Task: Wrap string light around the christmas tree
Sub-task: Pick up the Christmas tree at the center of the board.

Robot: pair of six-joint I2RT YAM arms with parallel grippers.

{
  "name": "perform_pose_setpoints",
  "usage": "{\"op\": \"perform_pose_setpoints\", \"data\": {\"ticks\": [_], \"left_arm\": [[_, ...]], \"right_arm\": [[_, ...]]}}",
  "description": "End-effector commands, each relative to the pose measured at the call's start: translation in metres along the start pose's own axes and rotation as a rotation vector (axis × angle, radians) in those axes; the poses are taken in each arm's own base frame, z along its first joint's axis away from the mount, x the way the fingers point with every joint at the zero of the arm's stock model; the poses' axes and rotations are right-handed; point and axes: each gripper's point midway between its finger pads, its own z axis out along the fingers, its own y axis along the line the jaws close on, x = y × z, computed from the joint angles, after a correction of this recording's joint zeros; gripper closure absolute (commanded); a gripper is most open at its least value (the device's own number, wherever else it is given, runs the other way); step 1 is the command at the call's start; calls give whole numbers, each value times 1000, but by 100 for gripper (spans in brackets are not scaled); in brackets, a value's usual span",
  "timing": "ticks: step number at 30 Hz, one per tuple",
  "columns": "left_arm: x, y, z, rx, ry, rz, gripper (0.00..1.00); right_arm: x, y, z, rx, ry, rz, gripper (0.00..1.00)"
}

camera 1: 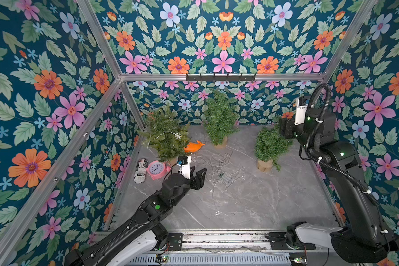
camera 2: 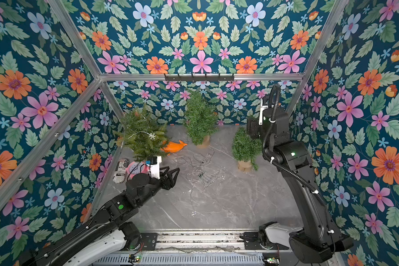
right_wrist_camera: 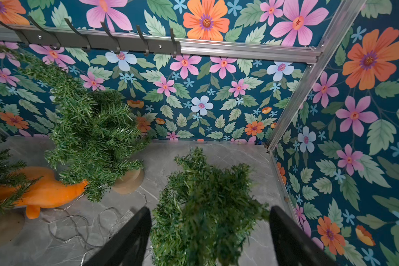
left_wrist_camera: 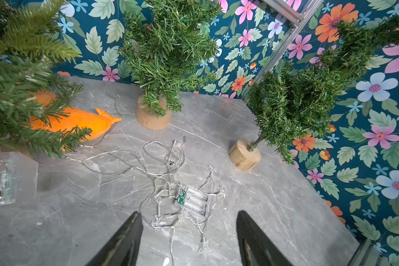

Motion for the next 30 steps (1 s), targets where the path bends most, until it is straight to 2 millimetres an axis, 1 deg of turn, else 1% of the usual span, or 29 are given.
{"op": "perform_pose_setpoints", "data": {"ticks": [1, 5, 7, 12, 16, 20, 24, 30], "left_arm": [[-2, -1, -1, 3, -2, -12, 33], [-4, -2, -2, 1, -2, -21, 33], [-5, -3, -2, 6, -4, -26, 33], [-7, -5, -1, 11, -7, -32, 33], [-6, -8, 4, 20, 6, -46, 33], [-9, -11, 6, 14, 19, -52, 33], [-15, -17, 8, 32, 13, -65, 33], [-15, -21, 14, 45, 27, -82, 33]], "right_arm": [[6, 1, 3, -11, 23, 18, 29], [8, -1, 3, -7, 25, 27, 43], [6, -1, 1, -12, 18, 32, 49], [0, -5, -3, 0, -1, 38, 66], [-9, -6, -10, -6, -40, 53, 81], [-24, -7, -20, -19, -102, 56, 99], [-42, -7, -31, -41, -154, 72, 100], [-64, -4, -40, -70, -219, 79, 100]]}}
